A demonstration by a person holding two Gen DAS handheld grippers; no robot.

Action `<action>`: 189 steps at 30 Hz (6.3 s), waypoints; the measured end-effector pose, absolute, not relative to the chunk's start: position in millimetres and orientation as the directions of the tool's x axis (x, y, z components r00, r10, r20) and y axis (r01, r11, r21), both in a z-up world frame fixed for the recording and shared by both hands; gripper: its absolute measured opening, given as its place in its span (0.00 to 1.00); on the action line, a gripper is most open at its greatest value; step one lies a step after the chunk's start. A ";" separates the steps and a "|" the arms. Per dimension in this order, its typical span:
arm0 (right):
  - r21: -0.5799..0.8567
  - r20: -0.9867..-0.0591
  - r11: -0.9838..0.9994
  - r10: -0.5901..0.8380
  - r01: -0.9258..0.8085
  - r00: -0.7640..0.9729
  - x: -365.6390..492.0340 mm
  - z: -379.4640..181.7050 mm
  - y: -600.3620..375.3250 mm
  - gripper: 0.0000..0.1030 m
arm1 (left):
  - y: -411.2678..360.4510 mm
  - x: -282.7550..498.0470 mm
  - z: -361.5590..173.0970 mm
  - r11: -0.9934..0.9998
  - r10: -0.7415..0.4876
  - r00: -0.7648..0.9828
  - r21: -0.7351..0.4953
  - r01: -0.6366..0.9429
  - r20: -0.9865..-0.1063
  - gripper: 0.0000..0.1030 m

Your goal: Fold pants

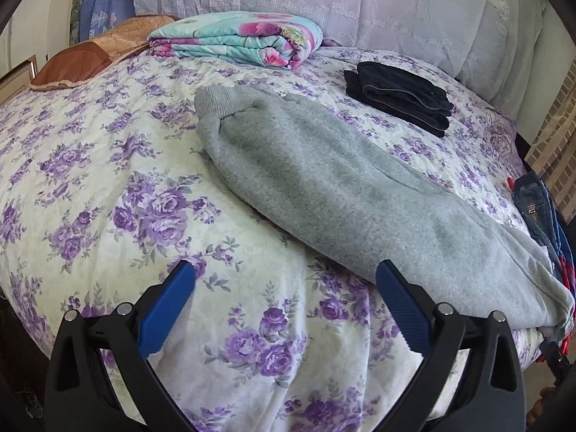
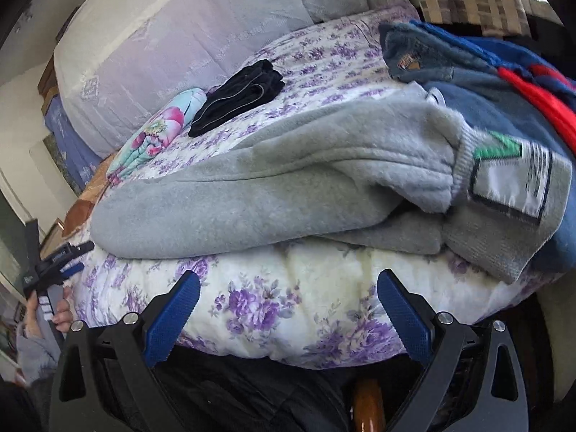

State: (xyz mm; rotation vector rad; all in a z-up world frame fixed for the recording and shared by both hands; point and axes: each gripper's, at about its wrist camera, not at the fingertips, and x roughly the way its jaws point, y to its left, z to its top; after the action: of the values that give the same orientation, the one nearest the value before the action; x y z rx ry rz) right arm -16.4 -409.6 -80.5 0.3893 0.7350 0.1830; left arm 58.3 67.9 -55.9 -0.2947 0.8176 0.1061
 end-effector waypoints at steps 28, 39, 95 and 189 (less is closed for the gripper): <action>0.549 -0.299 0.808 0.429 -0.214 0.852 16.5 13.9 -440.8 0.15 | 177.6 134.8 -17.2 0.873 0.040 0.718 -0.325 -0.363 -0.695 0.96; 0.614 -0.407 0.787 0.378 -0.057 0.832 25.7 -24.0 -467.6 0.15 | 131.7 207.8 -15.0 0.991 0.054 0.689 -0.045 -0.125 -0.723 0.94; 0.798 -0.530 0.562 0.479 0.219 0.700 89.8 -84.4 -538.6 0.43 | 47.5 79.0 -51.4 0.961 -0.059 0.666 0.139 0.240 -0.743 0.90; 0.750 -0.573 0.643 0.511 0.157 0.641 401.6 -101.3 -501.7 0.40 | 274.0 359.5 -49.0 0.810 -0.251 0.635 -0.517 -0.276 -0.731 0.53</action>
State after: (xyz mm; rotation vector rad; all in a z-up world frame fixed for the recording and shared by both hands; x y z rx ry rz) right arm 401.6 -501.7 -101.3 0.8725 0.8753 0.2343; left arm 359.5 274.0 -49.0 -0.6491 0.9004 0.0157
